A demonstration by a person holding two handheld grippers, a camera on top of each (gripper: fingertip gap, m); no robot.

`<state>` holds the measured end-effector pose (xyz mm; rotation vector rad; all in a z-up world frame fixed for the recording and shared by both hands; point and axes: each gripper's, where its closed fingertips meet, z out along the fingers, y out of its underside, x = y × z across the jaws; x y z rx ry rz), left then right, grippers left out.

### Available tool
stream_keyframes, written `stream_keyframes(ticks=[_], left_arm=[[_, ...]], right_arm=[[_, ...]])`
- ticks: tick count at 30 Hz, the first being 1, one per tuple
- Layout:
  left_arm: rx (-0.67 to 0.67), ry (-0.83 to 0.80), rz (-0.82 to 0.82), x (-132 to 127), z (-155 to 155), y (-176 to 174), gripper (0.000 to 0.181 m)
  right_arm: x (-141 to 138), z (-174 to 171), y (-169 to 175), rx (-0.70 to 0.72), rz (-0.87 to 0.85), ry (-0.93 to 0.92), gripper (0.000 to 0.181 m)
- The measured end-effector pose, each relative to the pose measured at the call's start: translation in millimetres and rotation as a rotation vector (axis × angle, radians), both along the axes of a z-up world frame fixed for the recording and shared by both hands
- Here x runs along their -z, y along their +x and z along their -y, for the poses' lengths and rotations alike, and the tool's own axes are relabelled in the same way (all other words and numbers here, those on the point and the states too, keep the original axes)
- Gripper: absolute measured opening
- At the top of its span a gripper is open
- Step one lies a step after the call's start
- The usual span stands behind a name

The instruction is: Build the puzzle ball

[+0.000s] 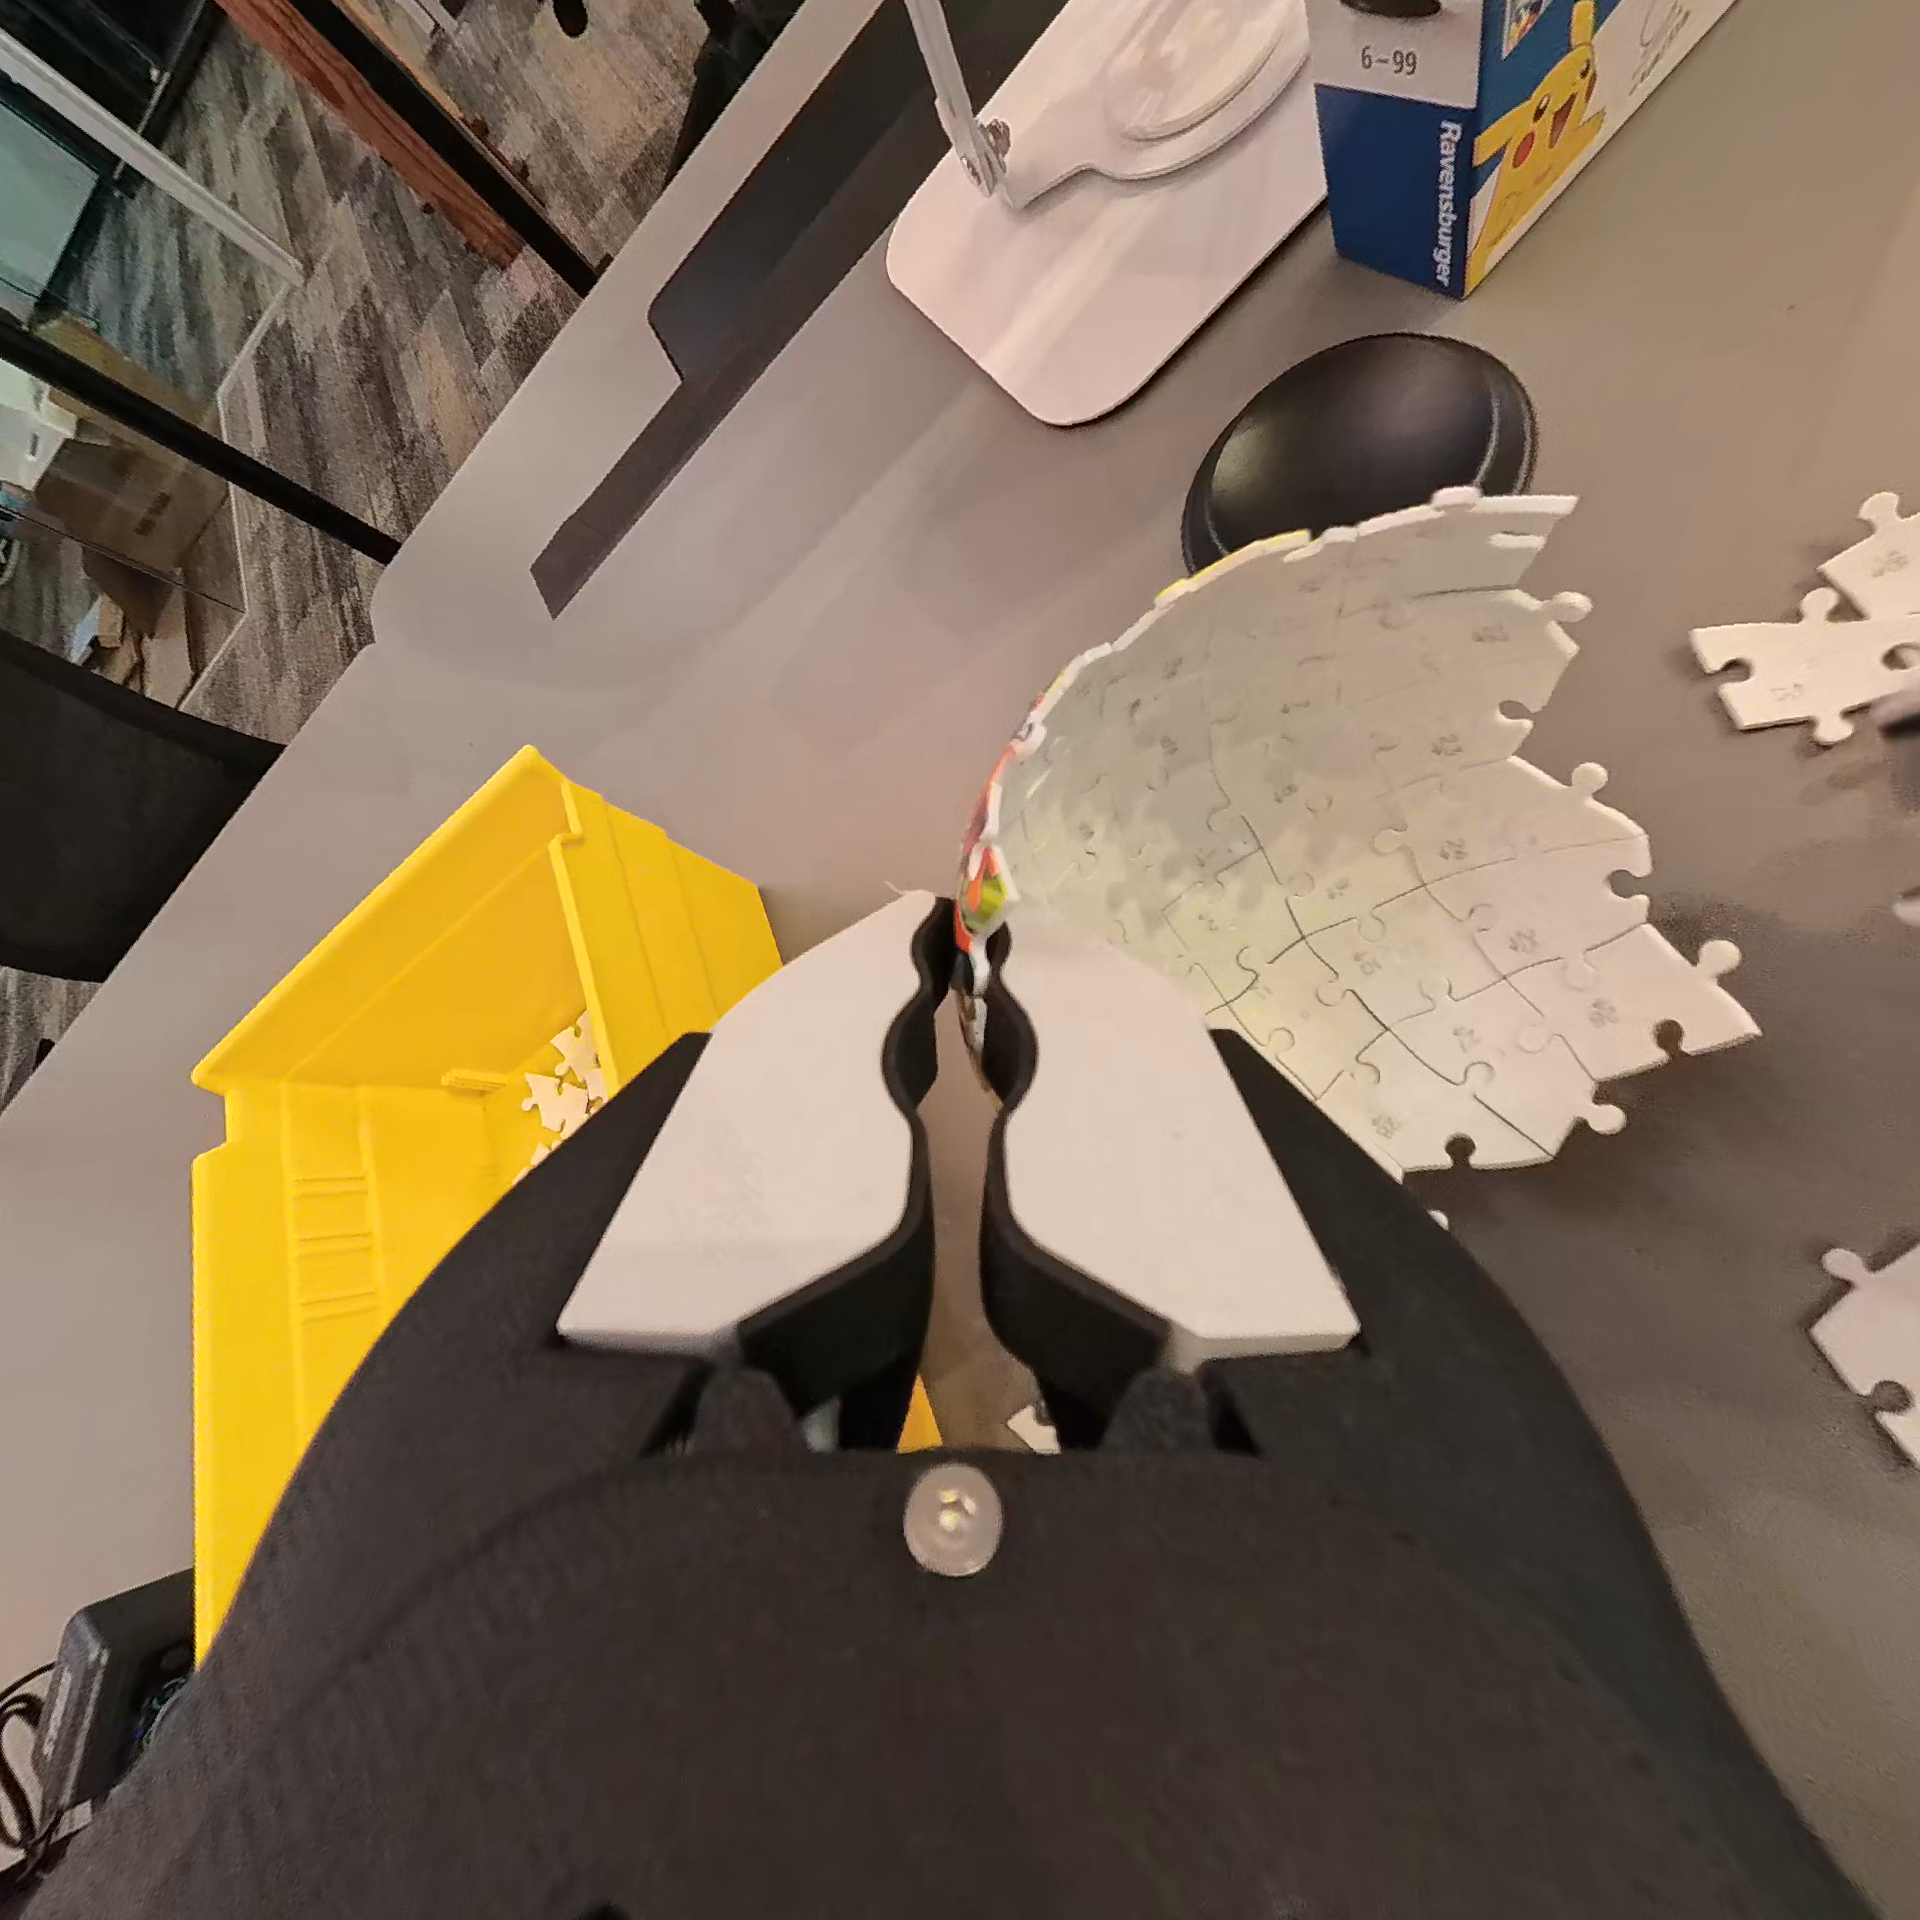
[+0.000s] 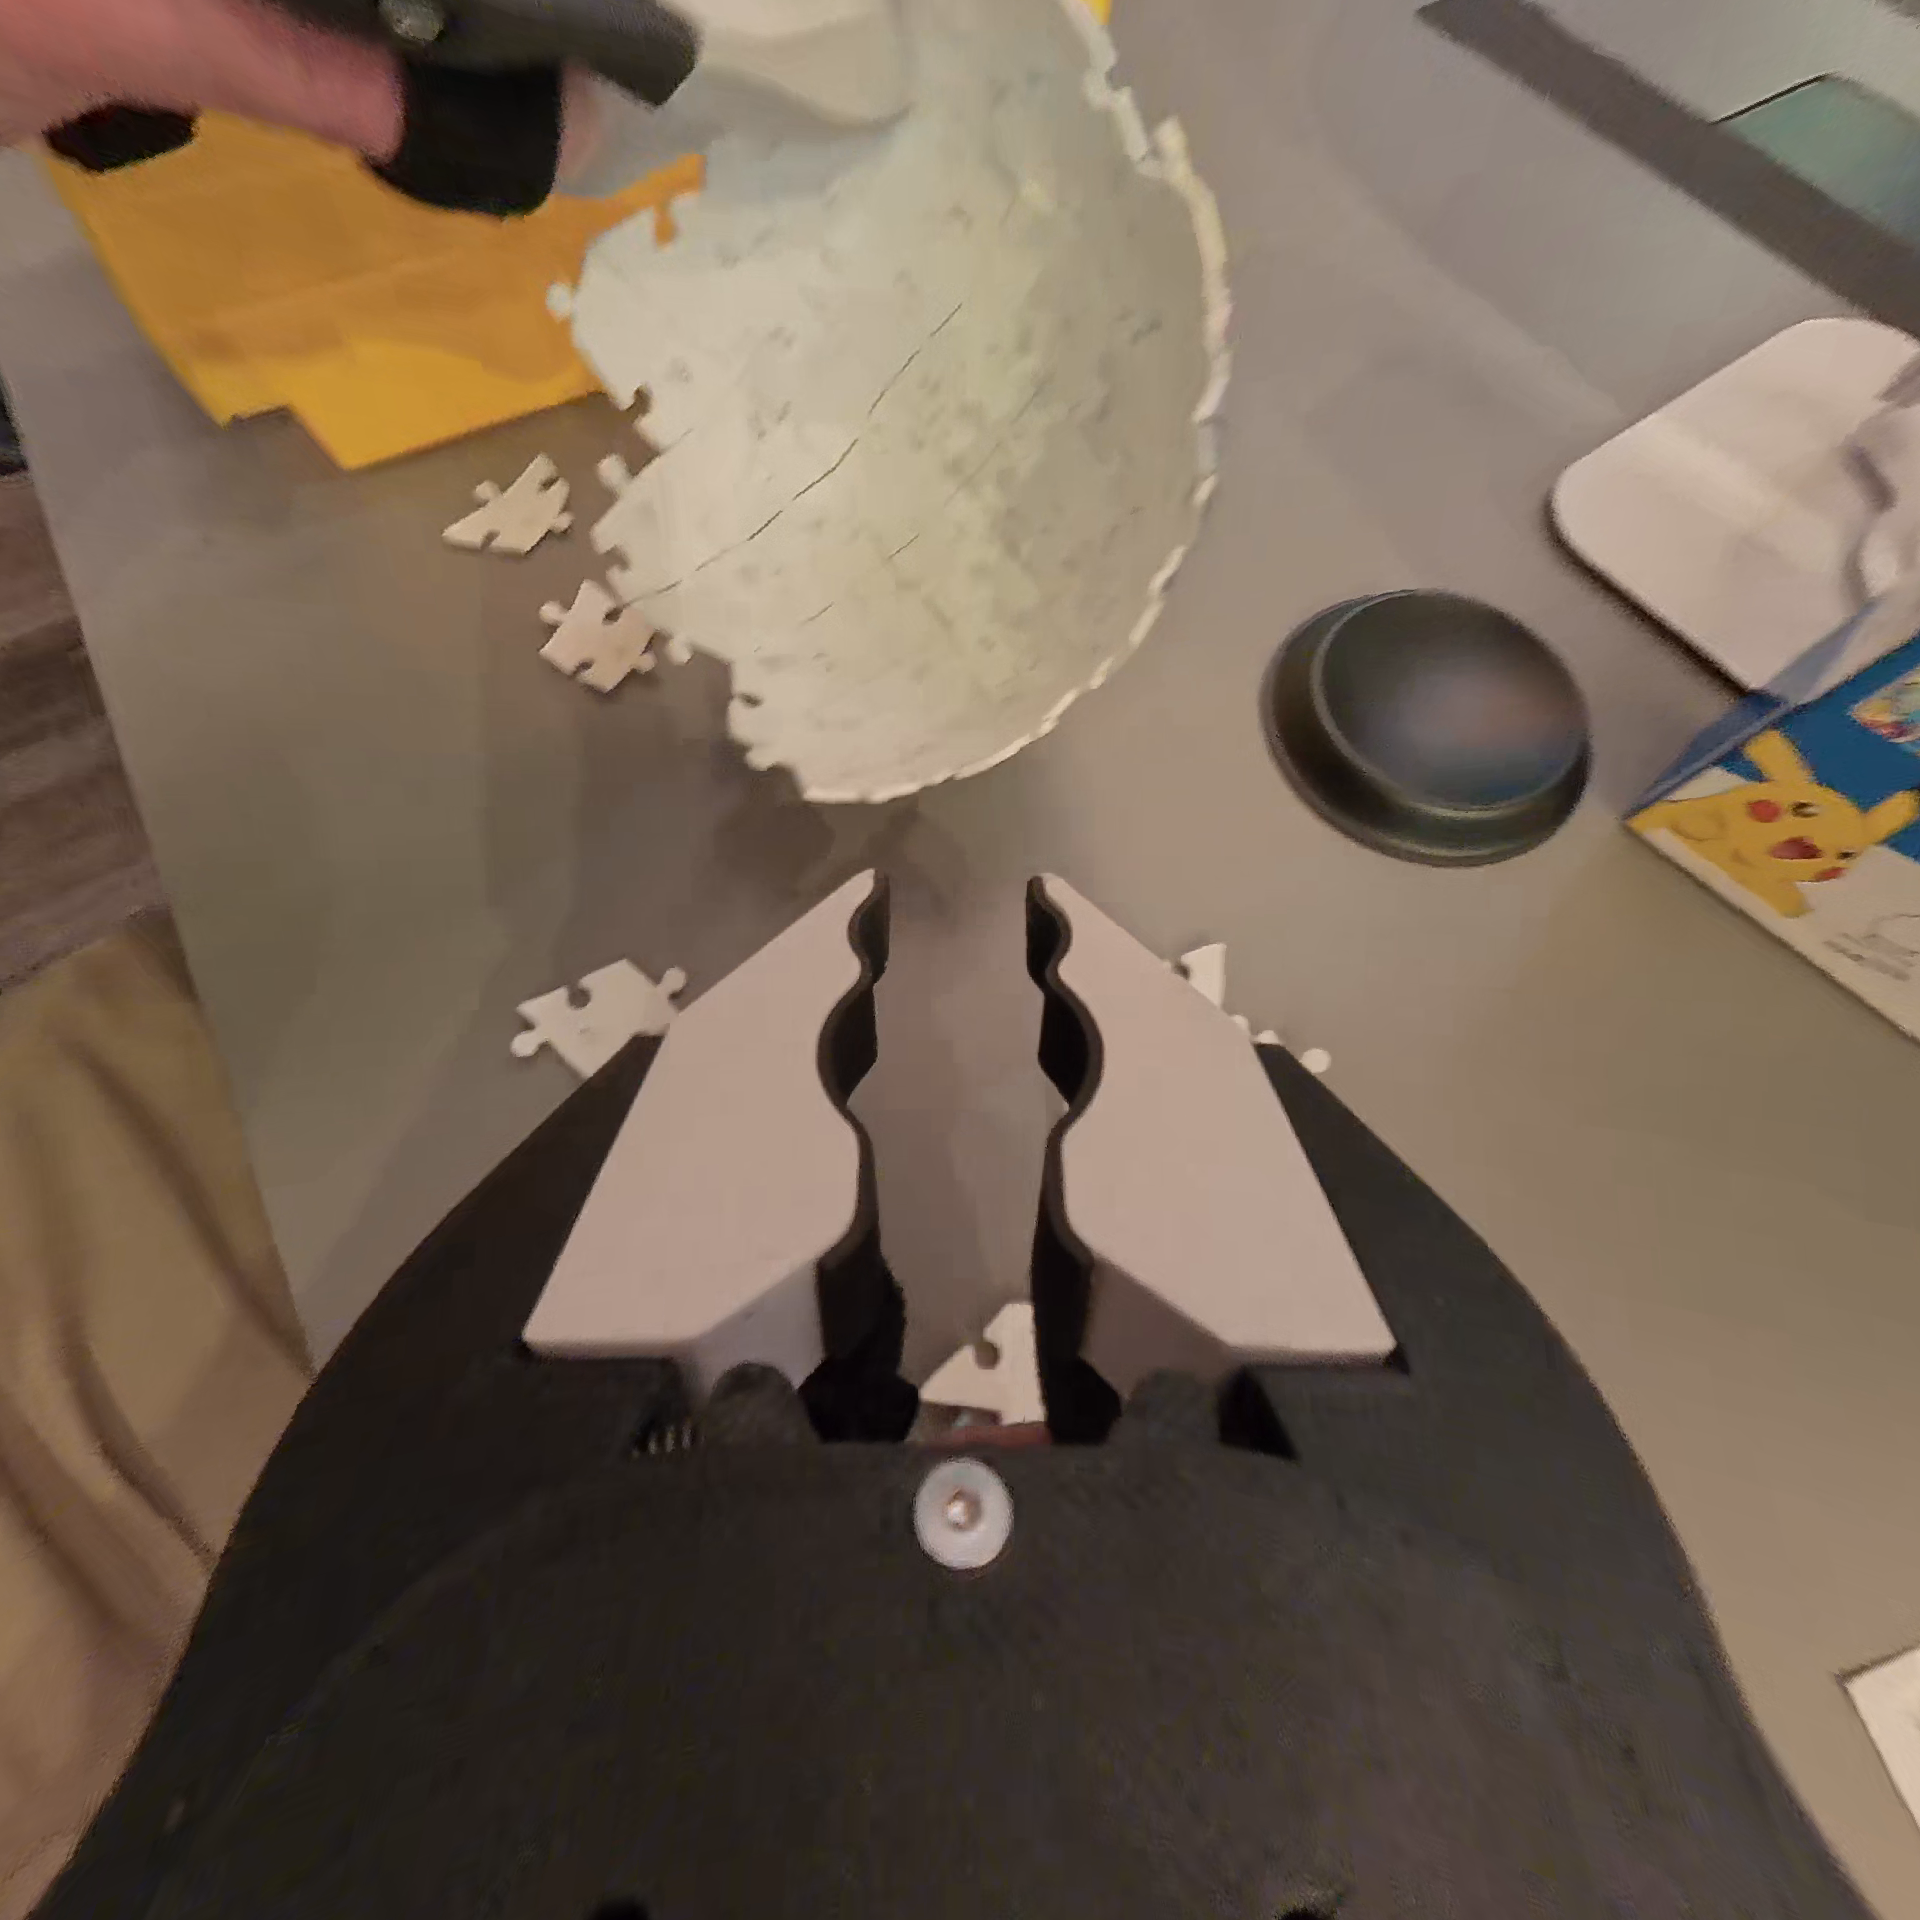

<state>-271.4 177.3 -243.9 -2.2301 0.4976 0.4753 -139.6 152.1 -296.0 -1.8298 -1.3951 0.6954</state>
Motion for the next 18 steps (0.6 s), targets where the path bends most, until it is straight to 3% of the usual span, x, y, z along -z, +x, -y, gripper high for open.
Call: stream_keyframes(ticks=[8, 18], left_arm=[[0.006, -0.003, -0.007, -2, -1, 5, 0.003], [0.018, -0.006, -0.012, 3, -4, 13, 0.003]], right_arm=[[-22, -44, -14, 0.121, -0.064, 0.108, 0.026], [-23, -56, -31, 0.146, -0.115, 0.085, 0.012]])
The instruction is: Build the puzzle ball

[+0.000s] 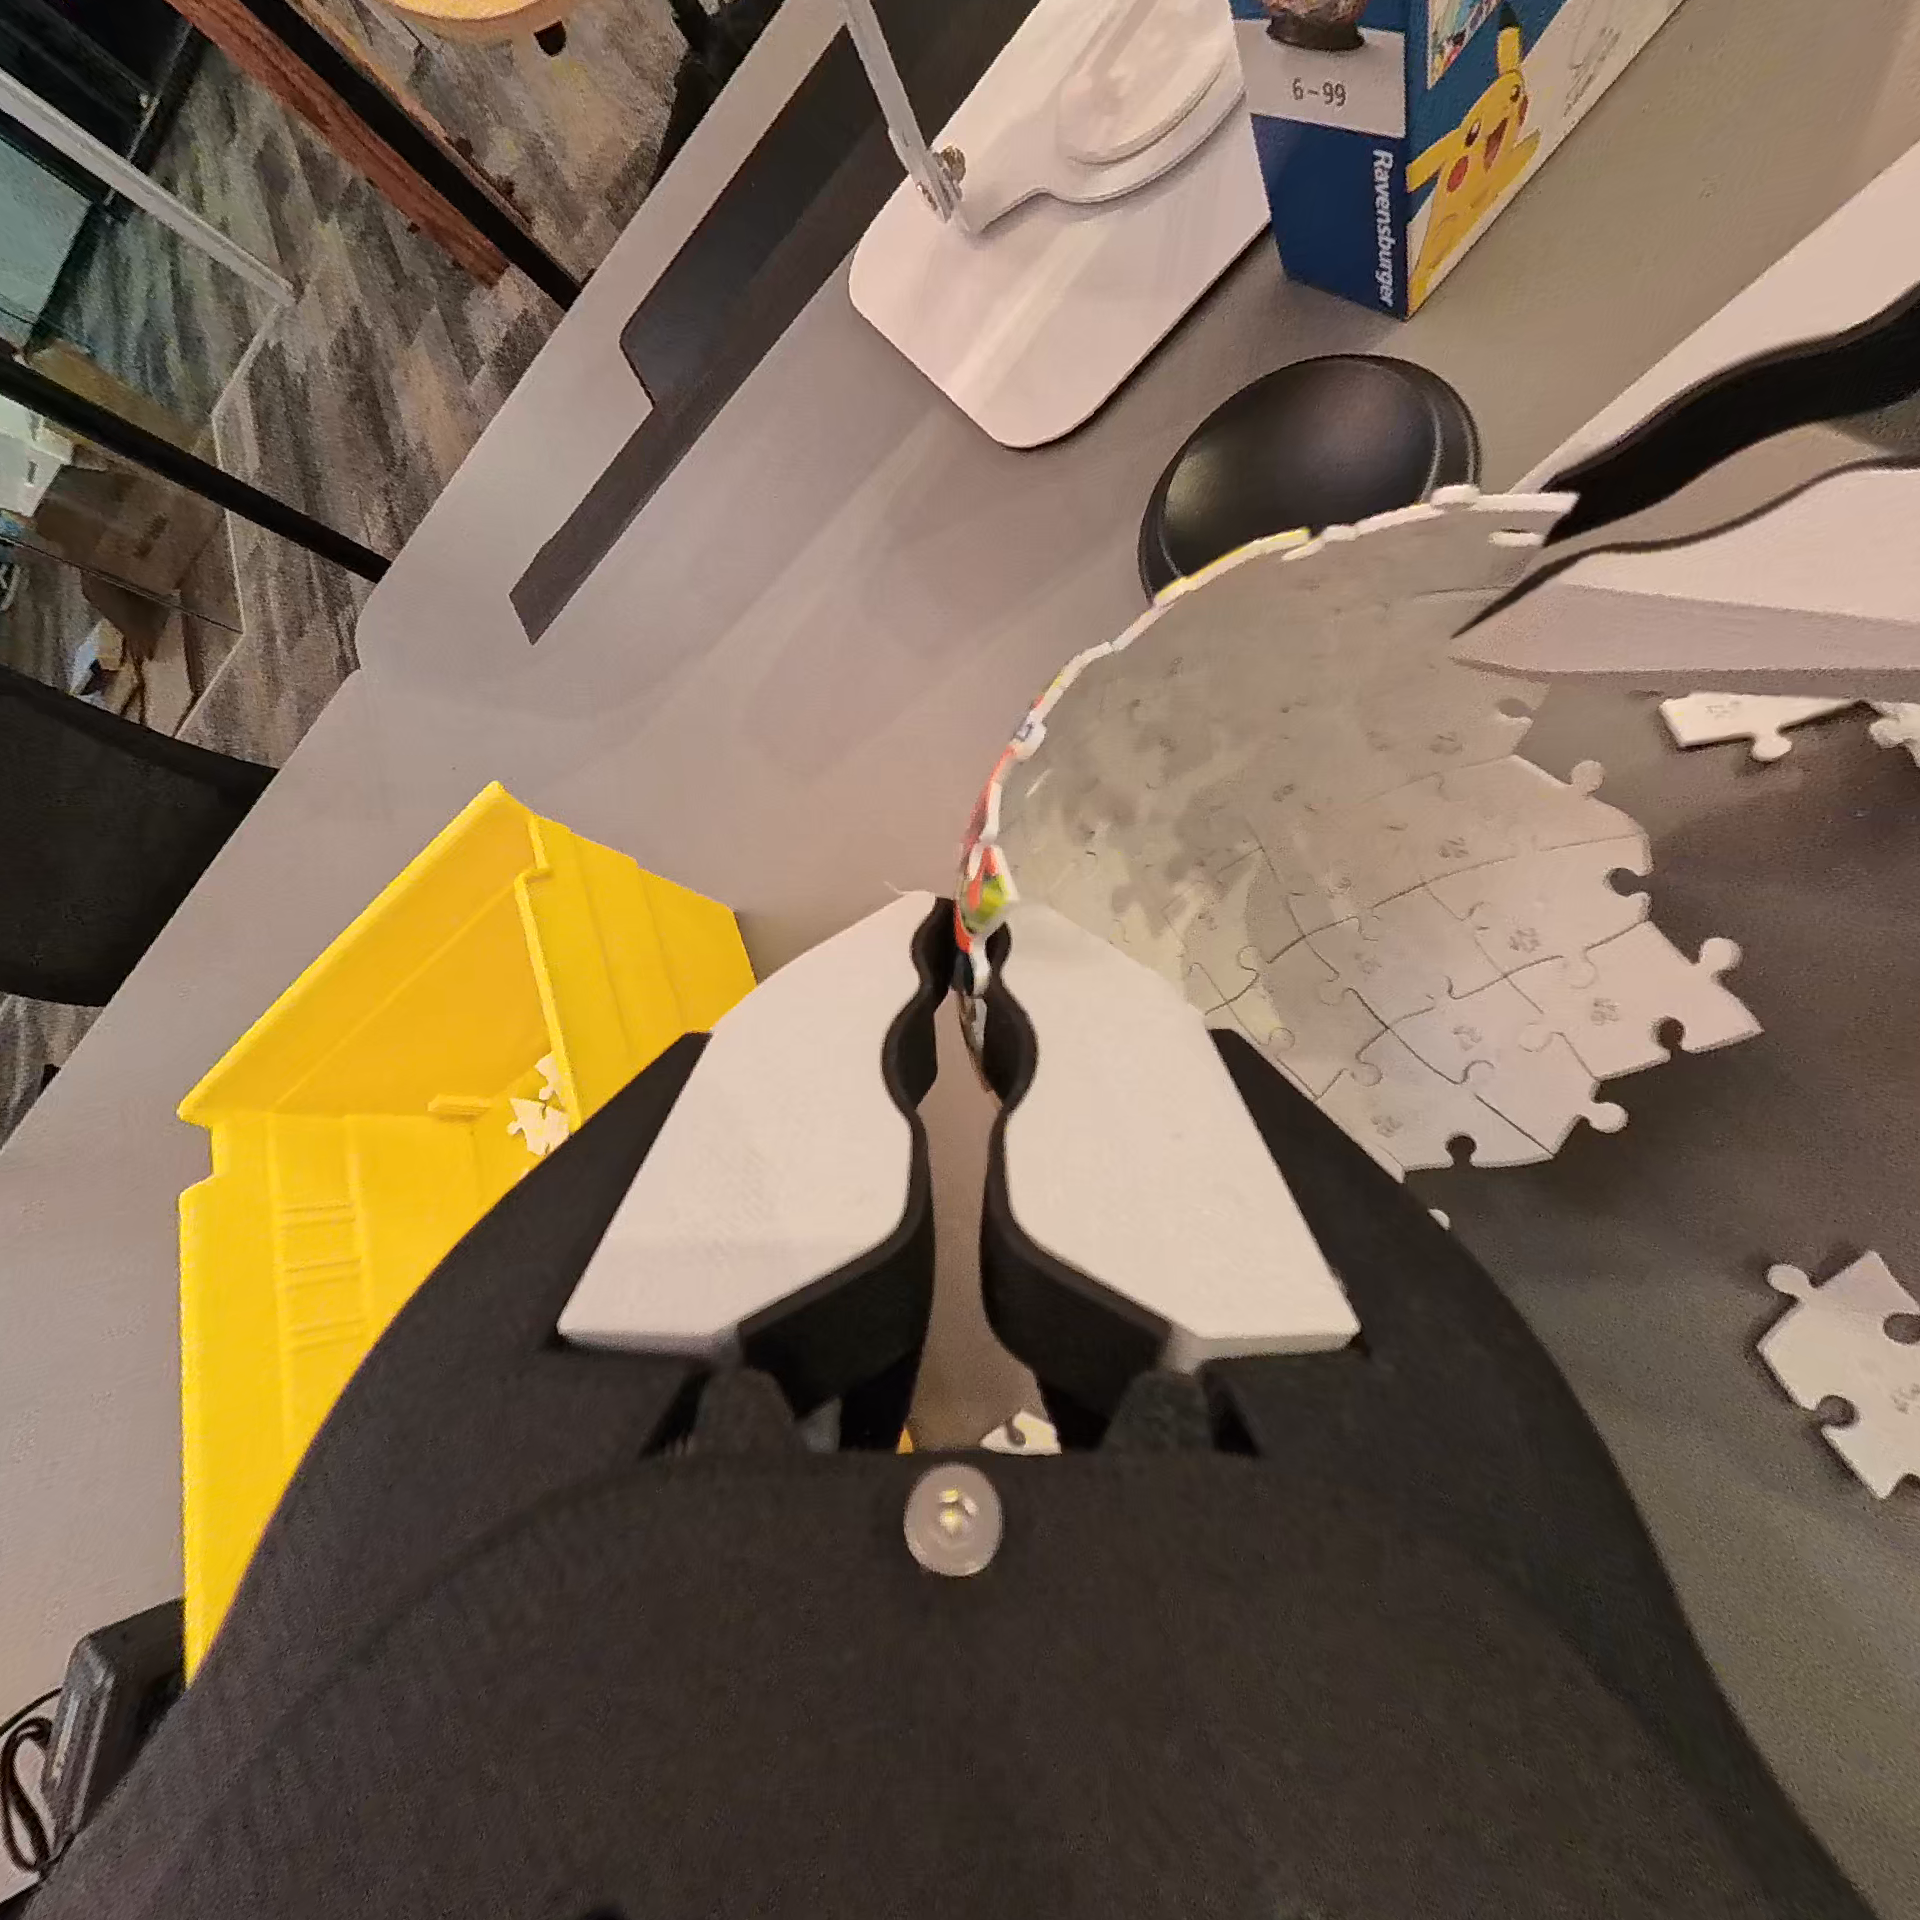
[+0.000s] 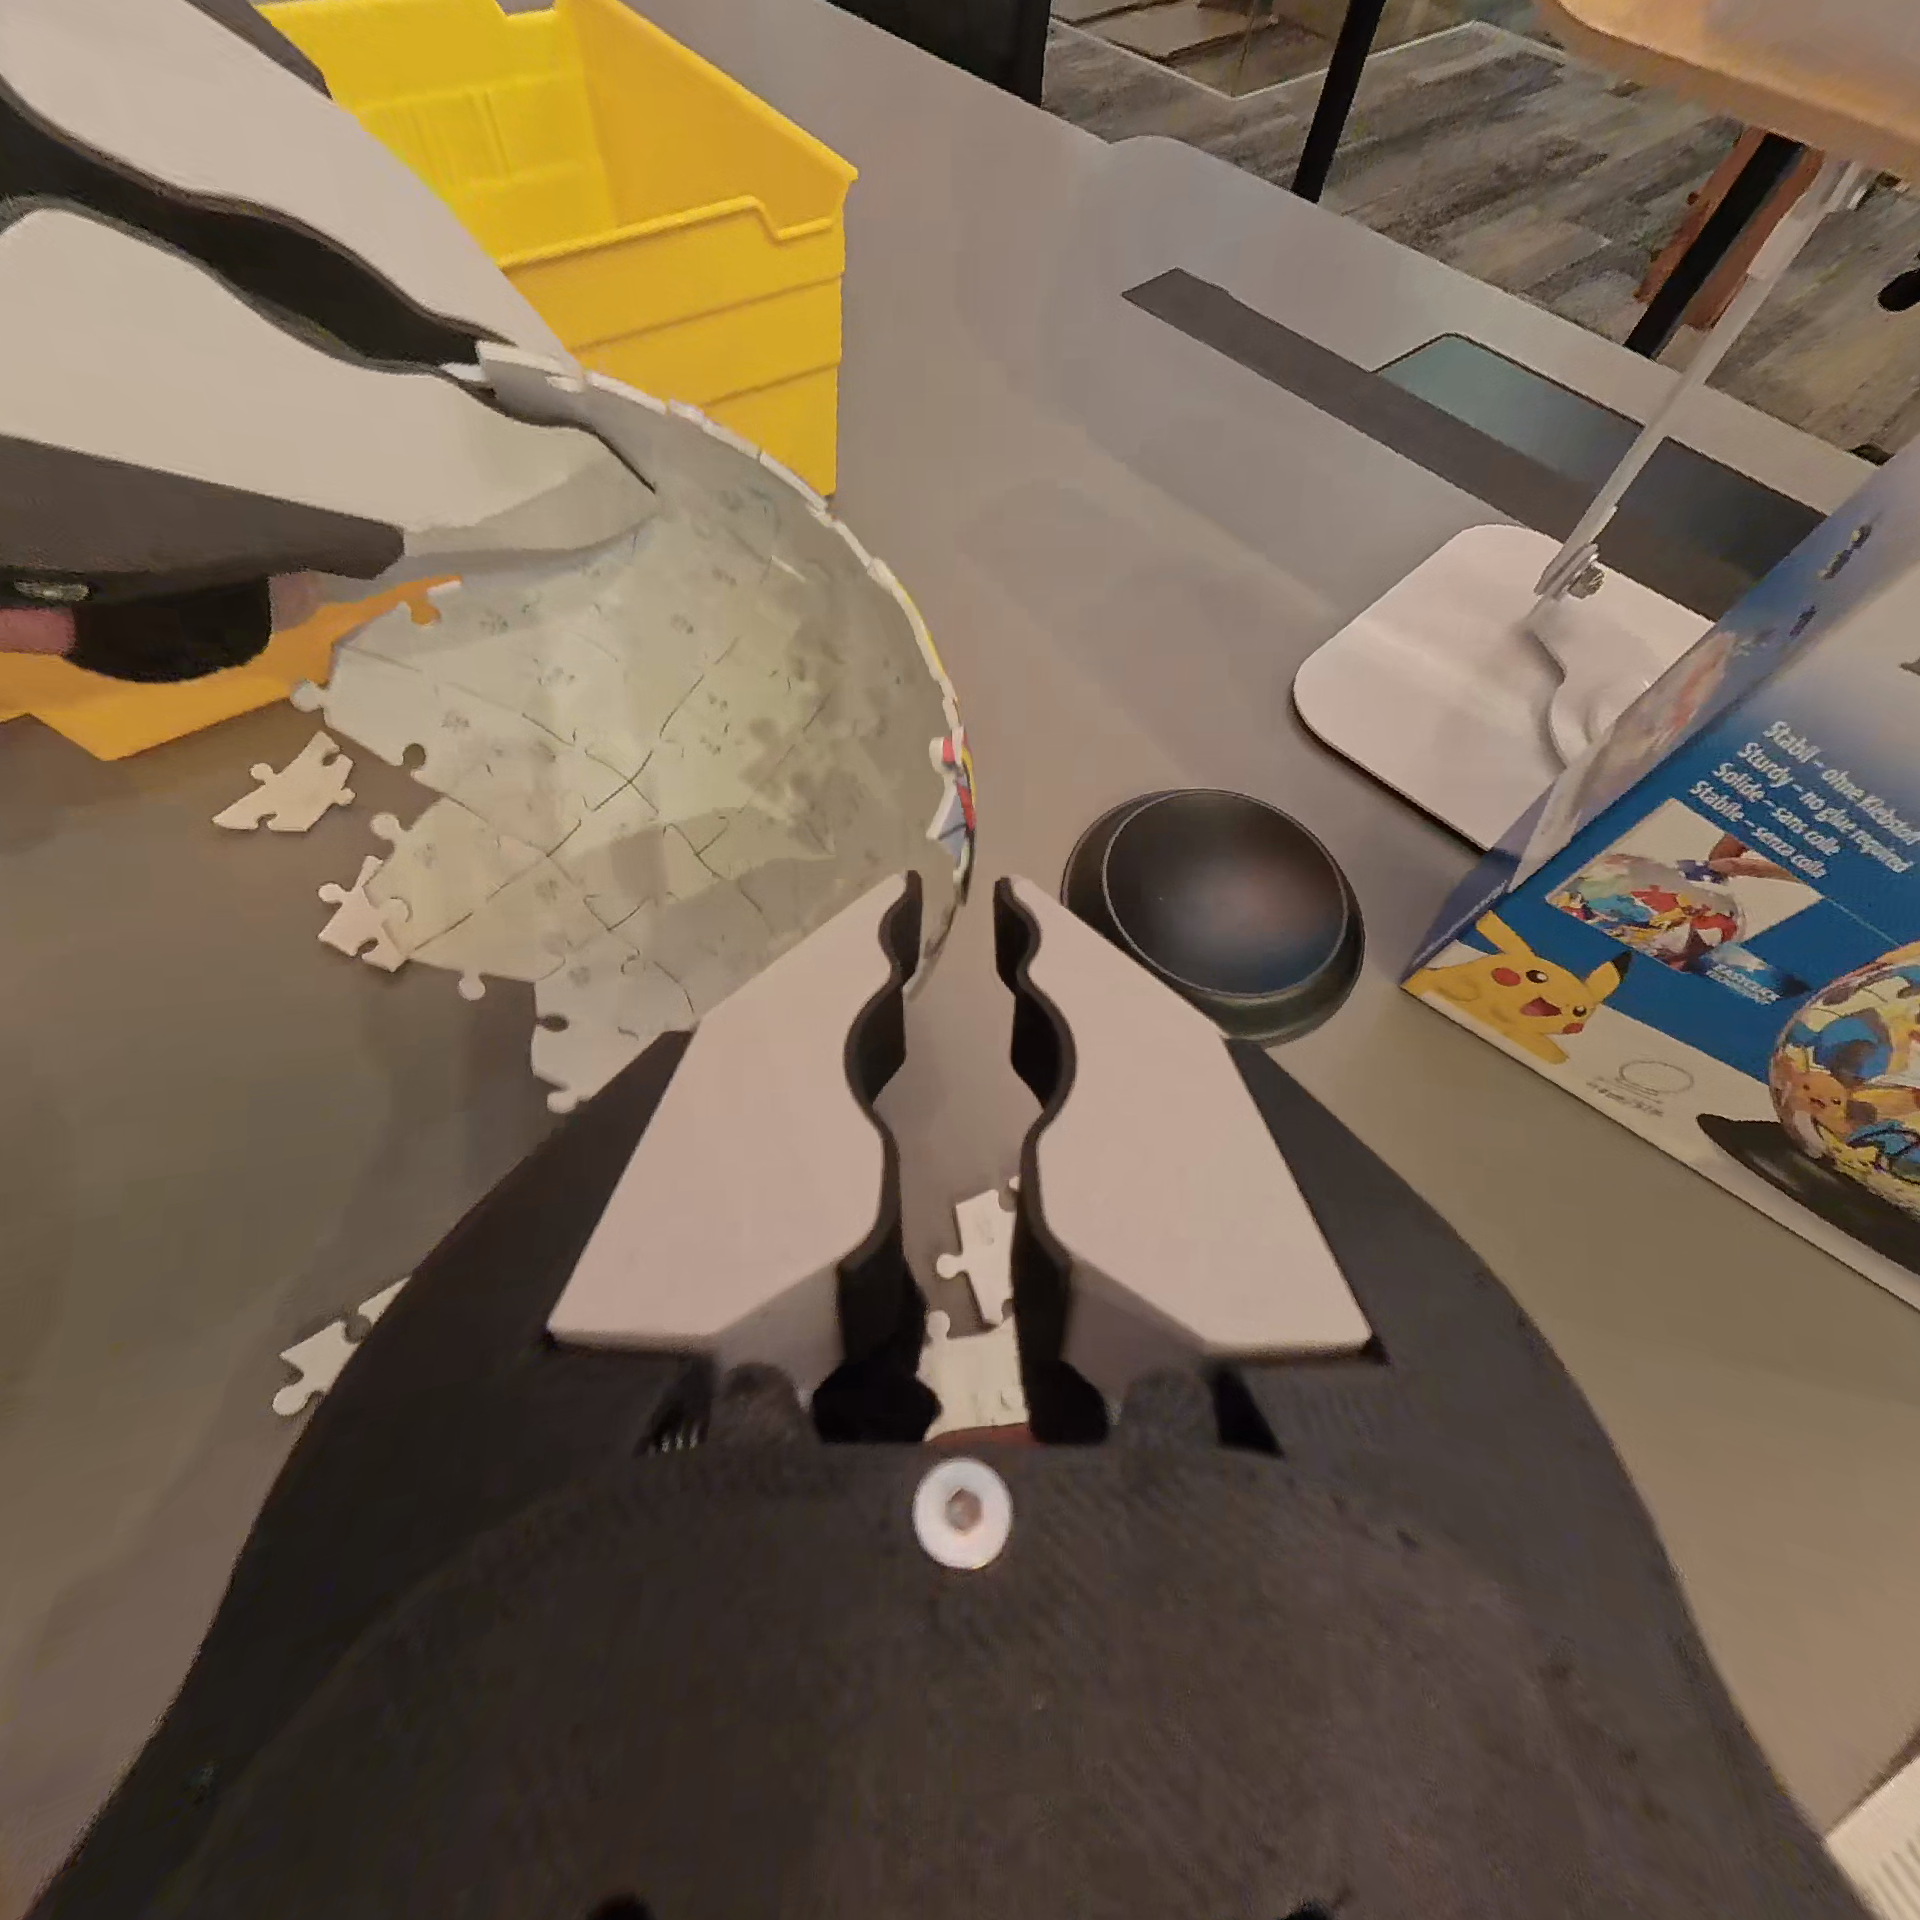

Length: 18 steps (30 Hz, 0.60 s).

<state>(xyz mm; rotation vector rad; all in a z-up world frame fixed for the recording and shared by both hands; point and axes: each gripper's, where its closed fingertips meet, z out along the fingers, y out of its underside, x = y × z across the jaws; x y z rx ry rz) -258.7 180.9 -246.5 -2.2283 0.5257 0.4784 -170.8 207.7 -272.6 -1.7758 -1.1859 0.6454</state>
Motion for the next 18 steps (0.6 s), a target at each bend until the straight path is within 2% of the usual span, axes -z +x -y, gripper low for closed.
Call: stream_keyframes(ticks=[3, 12, 13, 15, 18], left_arm=[[0.000, 0.000, 0.000, 1.0, -0.6, 1.4, 0.003], [-0.010, 0.000, 0.001, 1.6, -0.8, 0.8, 0.003], [-0.010, 0.001, 0.000, 1.5, -0.9, 1.0, 0.003], [-0.012, 0.004, 0.007, 1.2, -1.1, 1.8, 0.003], [-0.011, 0.007, 0.006, 0.4, -1.2, 2.5, 0.003]], right_arm=[[1.7, -2.4, -1.5, 0.011, 0.000, 0.004, 0.004], [4.6, -4.6, -2.6, 0.035, 0.003, 0.019, 0.001], [4.5, -5.3, -2.6, 0.045, -0.005, 0.015, 0.002], [7.4, -6.2, -2.1, 0.059, 0.001, -0.009, 0.016], [10.0, -6.9, -1.6, 0.068, 0.011, -0.009, 0.014]])
